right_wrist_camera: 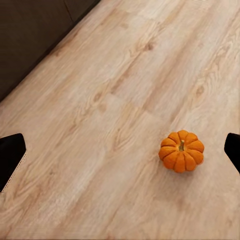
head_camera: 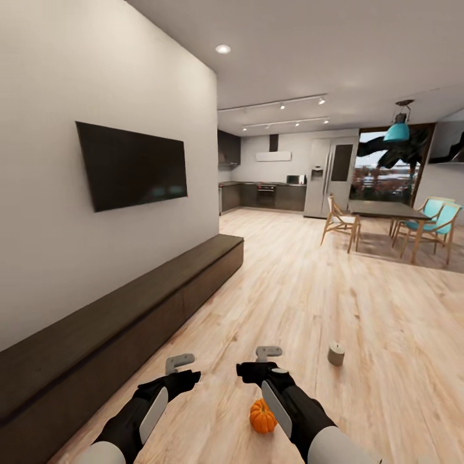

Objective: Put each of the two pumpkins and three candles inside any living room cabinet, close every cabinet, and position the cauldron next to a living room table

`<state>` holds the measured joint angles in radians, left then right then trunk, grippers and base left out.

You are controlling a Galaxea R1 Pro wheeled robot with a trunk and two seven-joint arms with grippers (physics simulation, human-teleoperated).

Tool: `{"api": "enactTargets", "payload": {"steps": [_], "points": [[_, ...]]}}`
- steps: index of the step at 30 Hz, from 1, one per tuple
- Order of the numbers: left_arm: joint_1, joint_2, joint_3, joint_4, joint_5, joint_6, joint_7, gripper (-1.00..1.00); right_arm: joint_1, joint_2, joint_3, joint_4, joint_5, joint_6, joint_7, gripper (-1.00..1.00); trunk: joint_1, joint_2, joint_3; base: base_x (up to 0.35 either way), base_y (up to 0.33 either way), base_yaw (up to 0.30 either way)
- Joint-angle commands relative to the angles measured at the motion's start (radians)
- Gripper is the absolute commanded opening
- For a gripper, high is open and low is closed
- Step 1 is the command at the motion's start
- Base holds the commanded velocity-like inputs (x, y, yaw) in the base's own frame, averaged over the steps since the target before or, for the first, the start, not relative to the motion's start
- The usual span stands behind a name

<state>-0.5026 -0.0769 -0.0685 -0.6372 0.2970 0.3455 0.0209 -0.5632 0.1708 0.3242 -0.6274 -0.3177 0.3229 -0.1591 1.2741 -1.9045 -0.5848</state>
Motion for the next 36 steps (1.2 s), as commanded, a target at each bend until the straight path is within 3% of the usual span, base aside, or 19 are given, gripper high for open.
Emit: {"api": "enactTargets", "payload": {"steps": [1,11,36], "points": [[-0.001,0.0,-0.001,-0.001,0.007,0.004,0.002,1.0,0.0,-0.001,0.005,-0.002,-0.011,0.004,-0.01,1.0,0.0,-0.001,-0.001,0.101,0.067,0.275],[-0.001,0.0,-0.001,-0.001,0.007,0.004,0.002,1.0,-0.001,-0.001,0.006,-0.002,-0.011,0.004,-0.01,1.0,0.0,-0.001,-0.001,0.062,0.115,0.275],[-0.001,0.0,-0.001,-0.001,0.007,0.004,0.004,1.0,-0.001,-0.005,0.004,-0.001,-0.011,0.041,-0.014,1.0,0.0,-0.001,-0.001,0.001,0.003,0.275]]}}
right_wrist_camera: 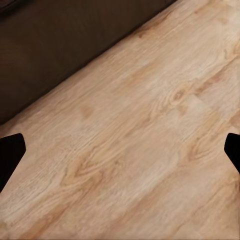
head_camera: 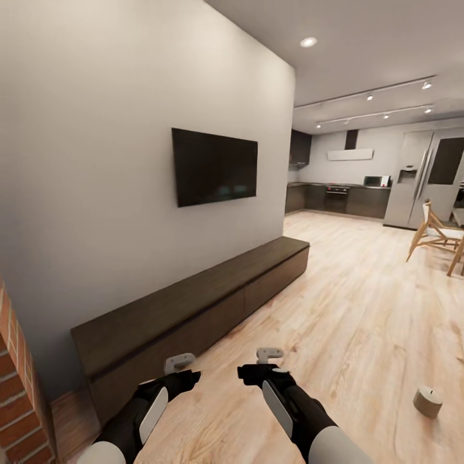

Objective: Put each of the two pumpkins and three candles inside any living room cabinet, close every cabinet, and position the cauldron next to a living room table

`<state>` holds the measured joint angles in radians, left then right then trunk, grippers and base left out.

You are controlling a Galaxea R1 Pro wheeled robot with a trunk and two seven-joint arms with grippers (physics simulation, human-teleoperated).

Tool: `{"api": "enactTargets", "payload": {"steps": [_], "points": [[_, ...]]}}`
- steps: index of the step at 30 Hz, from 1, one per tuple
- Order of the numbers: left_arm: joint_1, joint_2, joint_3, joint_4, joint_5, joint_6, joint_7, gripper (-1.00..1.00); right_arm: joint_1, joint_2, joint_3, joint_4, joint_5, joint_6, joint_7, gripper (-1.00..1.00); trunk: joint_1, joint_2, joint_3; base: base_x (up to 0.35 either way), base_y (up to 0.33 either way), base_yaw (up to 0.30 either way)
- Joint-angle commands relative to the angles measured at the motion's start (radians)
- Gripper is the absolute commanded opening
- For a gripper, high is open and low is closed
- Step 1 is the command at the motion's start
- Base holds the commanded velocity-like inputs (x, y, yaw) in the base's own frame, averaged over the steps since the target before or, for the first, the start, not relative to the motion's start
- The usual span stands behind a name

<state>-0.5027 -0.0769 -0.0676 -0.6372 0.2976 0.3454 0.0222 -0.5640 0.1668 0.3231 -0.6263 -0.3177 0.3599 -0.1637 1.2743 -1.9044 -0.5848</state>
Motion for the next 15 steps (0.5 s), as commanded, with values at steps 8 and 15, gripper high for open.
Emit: {"api": "enactTargets", "payload": {"steps": [8,15], "points": [[-0.001,0.0,-0.004,-0.002,0.004,0.004,0.002,1.0,0.0,-0.007,-0.002,-0.001,-0.019,0.046,-0.01,1.0,0.0,-0.001,-0.001,0.004,0.0,0.275],[-0.001,-0.001,-0.008,0.0,0.002,0.004,0.041,1.0,0.003,-0.007,-0.015,0.004,-0.024,0.045,-0.007,1.0,0.0,-0.001,-0.001,0.002,0.0,0.275]]}}
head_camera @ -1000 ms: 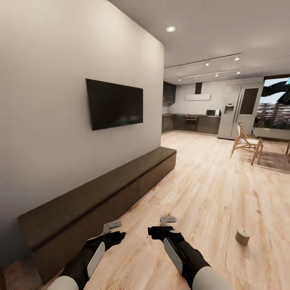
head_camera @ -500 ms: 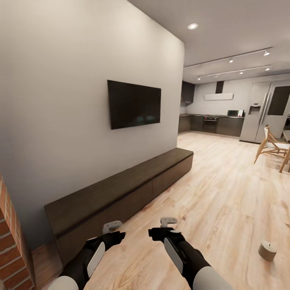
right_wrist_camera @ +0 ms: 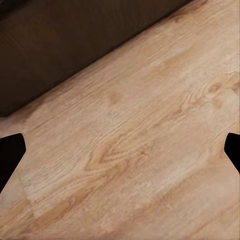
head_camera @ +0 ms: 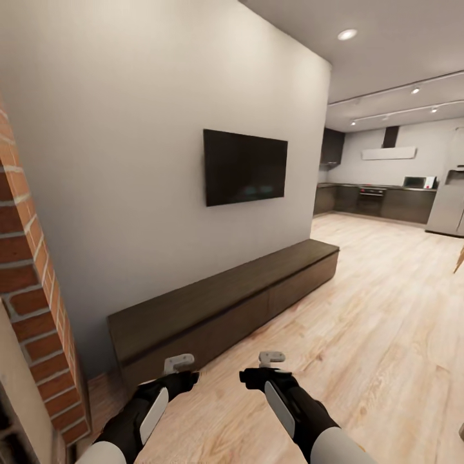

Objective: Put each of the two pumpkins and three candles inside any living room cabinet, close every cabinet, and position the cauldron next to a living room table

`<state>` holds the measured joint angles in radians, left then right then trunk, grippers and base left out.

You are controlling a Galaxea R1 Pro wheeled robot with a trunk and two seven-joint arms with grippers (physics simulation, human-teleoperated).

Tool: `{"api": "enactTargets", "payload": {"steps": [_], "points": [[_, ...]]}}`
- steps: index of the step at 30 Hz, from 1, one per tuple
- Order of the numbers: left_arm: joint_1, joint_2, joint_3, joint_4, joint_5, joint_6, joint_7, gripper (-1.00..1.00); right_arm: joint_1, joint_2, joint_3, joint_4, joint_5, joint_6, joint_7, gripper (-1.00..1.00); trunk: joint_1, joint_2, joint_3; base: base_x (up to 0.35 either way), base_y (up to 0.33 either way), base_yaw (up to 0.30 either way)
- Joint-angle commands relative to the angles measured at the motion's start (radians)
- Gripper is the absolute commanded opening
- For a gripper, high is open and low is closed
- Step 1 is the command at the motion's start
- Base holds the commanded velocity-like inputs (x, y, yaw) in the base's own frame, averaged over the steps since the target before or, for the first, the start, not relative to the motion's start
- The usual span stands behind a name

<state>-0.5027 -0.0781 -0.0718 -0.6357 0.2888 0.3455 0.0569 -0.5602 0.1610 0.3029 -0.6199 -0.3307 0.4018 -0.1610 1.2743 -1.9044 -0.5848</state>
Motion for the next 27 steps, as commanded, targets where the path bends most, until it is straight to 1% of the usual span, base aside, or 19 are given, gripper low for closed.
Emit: {"api": "enactTargets", "payload": {"steps": [1,4,5,10,13,15,16,17,18,19,21,23,27], "points": [[-0.001,0.0,-0.004,-0.001,0.012,0.005,0.031,1.0,0.0,-0.002,0.004,0.002,-0.011,0.003,-0.009,1.0,0.0,-0.001,-0.001,0.0,0.0,0.275],[0.0,0.0,-0.007,-0.001,0.013,0.005,0.092,1.0,0.005,-0.003,0.003,0.009,-0.011,-0.003,-0.007,1.0,0.0,-0.001,-0.001,0.0,0.0,0.275],[0.0,0.0,-0.007,-0.001,0.013,0.005,0.101,1.0,0.009,-0.003,0.003,0.009,-0.01,-0.011,-0.007,1.0,0.0,-0.001,-0.001,0.0,0.0,0.273],[-0.001,-0.002,-0.011,0.022,0.013,0.003,0.117,1.0,0.021,-0.003,0.002,0.039,-0.013,-0.093,-0.009,1.0,0.0,-0.001,-0.002,0.0,0.0,0.126],[-0.002,-0.002,-0.011,0.097,0.002,-0.008,0.119,1.0,0.023,-0.003,0.002,0.106,-0.017,-0.157,-0.009,1.0,0.0,-0.001,-0.002,0.0,0.0,0.019],[0.0,-0.006,-0.013,0.135,0.002,-0.073,0.115,1.0,0.023,-0.003,0.002,0.15,-0.026,-0.201,-0.008,1.0,0.0,-0.001,-0.002,0.0,0.0,0.005],[0.001,-0.011,-0.015,0.151,0.002,-0.112,0.112,1.0,0.023,-0.003,0.002,0.167,-0.038,-0.216,-0.009,1.0,0.0,-0.001,-0.002,0.0,0.0,0.002],[0.001,-0.014,-0.017,0.164,0.002,-0.133,0.111,1.0,0.023,-0.003,0.002,0.175,-0.046,-0.222,-0.009,1.0,0.0,-0.001,-0.002,0.0,0.0,0.002],[0.002,-0.02,-0.023,0.197,0.001,-0.173,0.109,1.0,0.023,-0.003,0.002,0.186,-0.066,-0.233,-0.008,1.0,0.0,-0.001,-0.002,0.0,0.0,0.001],[0.002,-0.026,-0.036,0.258,-0.001,-0.232,0.108,1.0,0.023,-0.003,0.002,0.196,-0.094,-0.242,-0.008,1.0,0.0,-0.001,-0.002,0.0,0.0,0.0],[0.002,-0.033,-0.058,0.312,-0.002,-0.292,0.108,1.0,0.023,-0.003,0.002,0.204,-0.115,-0.248,-0.008,1.0,0.0,-0.001,-0.002,0.032,0.0,-0.006],[0.003,-0.036,-0.071,0.339,-0.001,-0.321,0.108,1.0,0.023,-0.003,0.003,0.209,-0.122,-0.254,-0.008,1.0,0.0,-0.001,-0.002,0.156,0.0,-0.1],[0.003,-0.037,-0.078,0.356,0.003,-0.342,0.106,1.0,0.023,-0.003,0.005,0.221,-0.118,-0.282,-0.01,1.0,0.0,-0.001,-0.002,0.139,0.0,-0.222]]}}
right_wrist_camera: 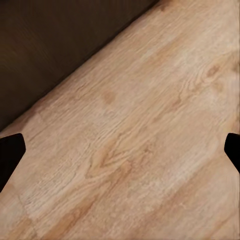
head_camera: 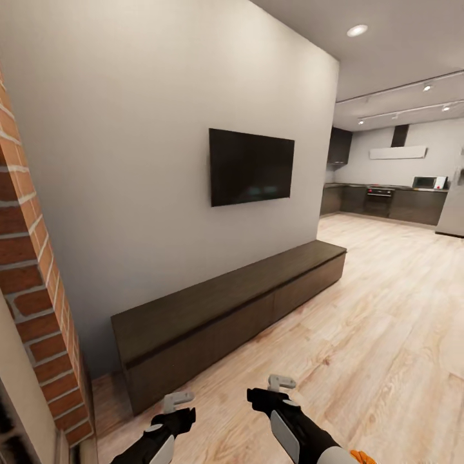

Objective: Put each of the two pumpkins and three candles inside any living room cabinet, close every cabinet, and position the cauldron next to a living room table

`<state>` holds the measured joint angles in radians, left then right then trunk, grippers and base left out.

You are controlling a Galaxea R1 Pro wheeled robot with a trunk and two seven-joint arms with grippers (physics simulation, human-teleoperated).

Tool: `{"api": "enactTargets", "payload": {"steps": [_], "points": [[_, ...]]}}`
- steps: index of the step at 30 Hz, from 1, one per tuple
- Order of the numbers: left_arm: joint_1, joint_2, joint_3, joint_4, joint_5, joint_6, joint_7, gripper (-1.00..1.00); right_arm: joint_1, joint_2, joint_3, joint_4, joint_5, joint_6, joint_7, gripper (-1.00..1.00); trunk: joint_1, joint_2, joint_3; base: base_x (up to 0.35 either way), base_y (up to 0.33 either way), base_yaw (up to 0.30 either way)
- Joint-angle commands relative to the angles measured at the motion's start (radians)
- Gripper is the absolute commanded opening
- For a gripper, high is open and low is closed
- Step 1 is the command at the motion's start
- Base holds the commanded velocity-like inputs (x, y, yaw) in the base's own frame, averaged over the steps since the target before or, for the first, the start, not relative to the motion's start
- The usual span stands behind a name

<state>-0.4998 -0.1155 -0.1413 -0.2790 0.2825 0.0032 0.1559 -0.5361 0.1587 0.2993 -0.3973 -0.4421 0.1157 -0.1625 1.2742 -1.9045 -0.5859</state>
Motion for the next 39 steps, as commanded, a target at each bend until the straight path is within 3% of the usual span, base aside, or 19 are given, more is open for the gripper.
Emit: {"api": "enactTargets", "payload": {"steps": [1,4,8,16,39], "points": [[0.0,0.001,-0.009,0.0,0.01,-0.002,0.006,1.0,-0.001,-0.001,0.01,0.011,-0.004,-0.007,-0.009,1.0,0.0,-0.001,-0.001,0.049,0.0,-0.167],[0.0,0.001,-0.01,0.003,0.011,-0.004,0.005,1.0,-0.001,-0.001,0.015,0.073,0.001,-0.081,-0.009,1.0,0.0,-0.001,-0.001,0.017,0.0,-0.059],[0.0,0.002,-0.009,0.004,0.012,-0.004,0.005,1.0,-0.001,-0.001,0.015,0.108,0.001,-0.121,-0.01,1.0,0.0,-0.001,-0.001,0.004,0.0,-0.013],[0.0,0.003,-0.007,0.004,0.014,-0.003,0.006,1.0,-0.001,-0.001,0.014,0.101,-0.001,-0.131,-0.014,1.0,0.0,-0.001,-0.001,0.076,-0.1,-0.001],[0.0,0.004,-0.007,0.004,0.015,-0.004,0.005,1.0,-0.001,-0.001,0.017,0.103,-0.004,-0.136,-0.04,1.0,0.0,-0.001,-0.001,0.245,-0.069,0.0]]}}
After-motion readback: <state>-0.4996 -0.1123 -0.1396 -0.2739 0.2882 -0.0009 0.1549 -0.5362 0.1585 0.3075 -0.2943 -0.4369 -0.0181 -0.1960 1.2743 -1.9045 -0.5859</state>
